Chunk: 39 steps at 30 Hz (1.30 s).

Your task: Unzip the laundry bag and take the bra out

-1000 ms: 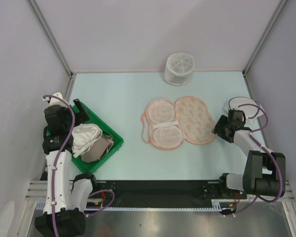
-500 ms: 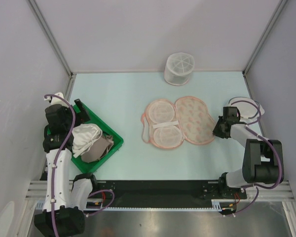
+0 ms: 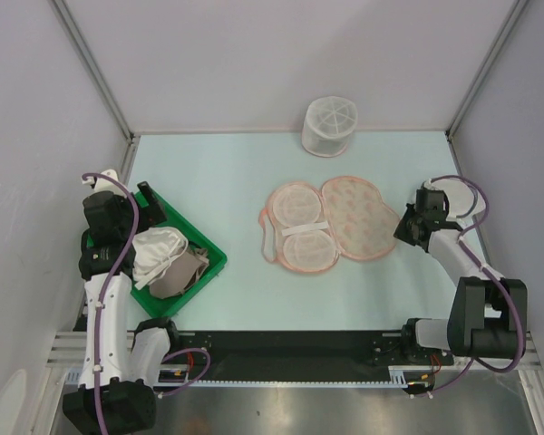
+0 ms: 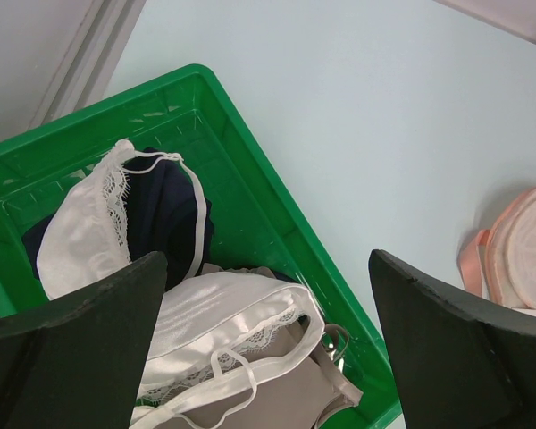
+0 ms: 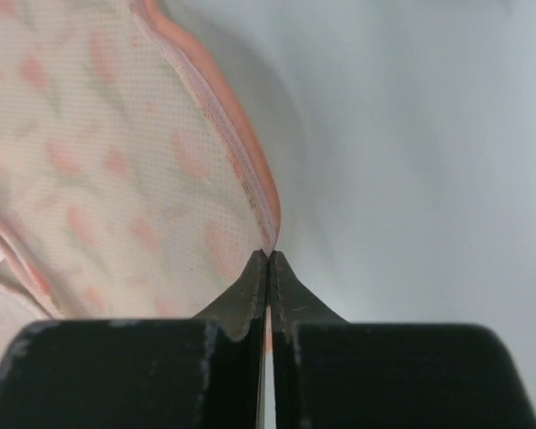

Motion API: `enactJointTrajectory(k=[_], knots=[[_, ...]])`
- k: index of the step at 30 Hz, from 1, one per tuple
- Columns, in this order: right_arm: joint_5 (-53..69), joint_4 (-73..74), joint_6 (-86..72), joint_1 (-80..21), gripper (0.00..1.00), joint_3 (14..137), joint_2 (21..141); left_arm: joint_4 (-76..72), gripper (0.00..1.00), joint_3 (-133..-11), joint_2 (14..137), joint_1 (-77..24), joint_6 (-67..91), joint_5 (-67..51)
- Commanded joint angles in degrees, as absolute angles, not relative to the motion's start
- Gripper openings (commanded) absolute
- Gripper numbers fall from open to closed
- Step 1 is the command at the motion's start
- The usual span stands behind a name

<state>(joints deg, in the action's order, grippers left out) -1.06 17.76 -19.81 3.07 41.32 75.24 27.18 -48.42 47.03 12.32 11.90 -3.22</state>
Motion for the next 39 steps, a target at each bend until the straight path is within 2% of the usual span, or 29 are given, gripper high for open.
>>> enactJointTrajectory(k=[1,11,24,39], knots=[[-0.6,17.9,-19.4,2.9,0.00,43.5,71.8,25.8,1.00,-48.1,46.3,12.0,10.9,-3.4],[1.4,18.0,-20.5,0.2,0.00,45.2,67.3,25.1,1.00,-47.5,46.1,12.0,10.9,-3.1],[-3.6,14.4,-21.7,-17.9,0.00,45.4,56.5,24.7,1.00,-47.1,46.0,12.0,10.8,-3.1],[-2.5,-2.3,-24.8,-36.9,0.00,43.0,64.7,24.5,1.00,-46.9,46.1,12.0,10.7,-3.5]])
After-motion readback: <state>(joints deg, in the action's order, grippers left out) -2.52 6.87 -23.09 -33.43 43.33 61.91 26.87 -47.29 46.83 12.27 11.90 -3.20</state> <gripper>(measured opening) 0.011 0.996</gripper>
